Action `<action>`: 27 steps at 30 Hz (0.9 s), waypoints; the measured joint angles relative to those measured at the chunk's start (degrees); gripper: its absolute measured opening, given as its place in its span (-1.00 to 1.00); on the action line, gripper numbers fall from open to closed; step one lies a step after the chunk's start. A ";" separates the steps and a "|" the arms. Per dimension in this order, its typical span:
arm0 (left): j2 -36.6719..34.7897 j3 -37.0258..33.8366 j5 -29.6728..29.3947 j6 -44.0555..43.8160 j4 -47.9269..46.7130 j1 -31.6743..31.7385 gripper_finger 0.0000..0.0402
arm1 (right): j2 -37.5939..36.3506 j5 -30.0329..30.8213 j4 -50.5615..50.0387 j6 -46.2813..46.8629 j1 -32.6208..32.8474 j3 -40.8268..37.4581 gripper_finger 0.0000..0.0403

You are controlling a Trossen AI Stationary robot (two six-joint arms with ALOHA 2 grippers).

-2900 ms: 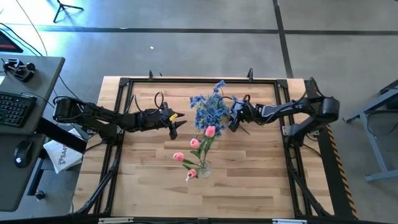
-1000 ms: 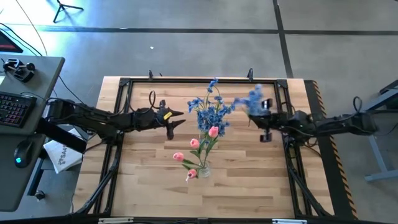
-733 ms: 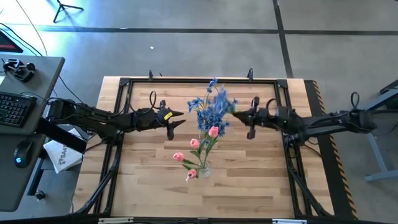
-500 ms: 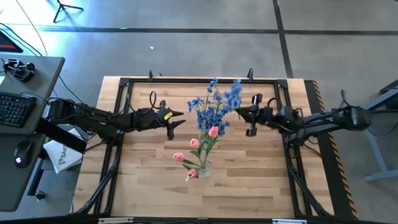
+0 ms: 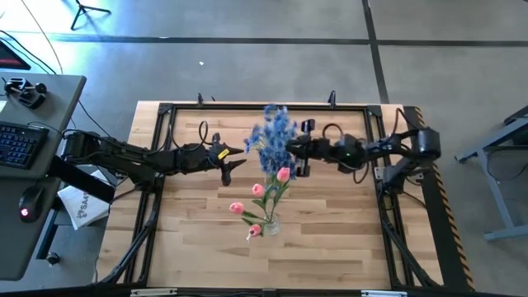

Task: Sort flowers into vase by color
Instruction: Put the blue flowers into the green vase

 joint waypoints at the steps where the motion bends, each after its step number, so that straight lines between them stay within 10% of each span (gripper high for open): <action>1: 0.00 0.00 0.00 0.03 -0.02 0.00 -0.23 | 0.81 0.04 0.02 0.00 -0.24 0.54 -1.00; 16: -1.39 3.16 0.42 1.84 -0.41 -0.05 -0.23 | -17.49 14.67 0.04 -4.59 1.24 -11.63 -1.00; 27: -4.84 25.91 8.05 23.79 -15.65 0.77 -0.23 | -24.22 -15.34 -1.22 1.76 0.69 -3.07 -1.00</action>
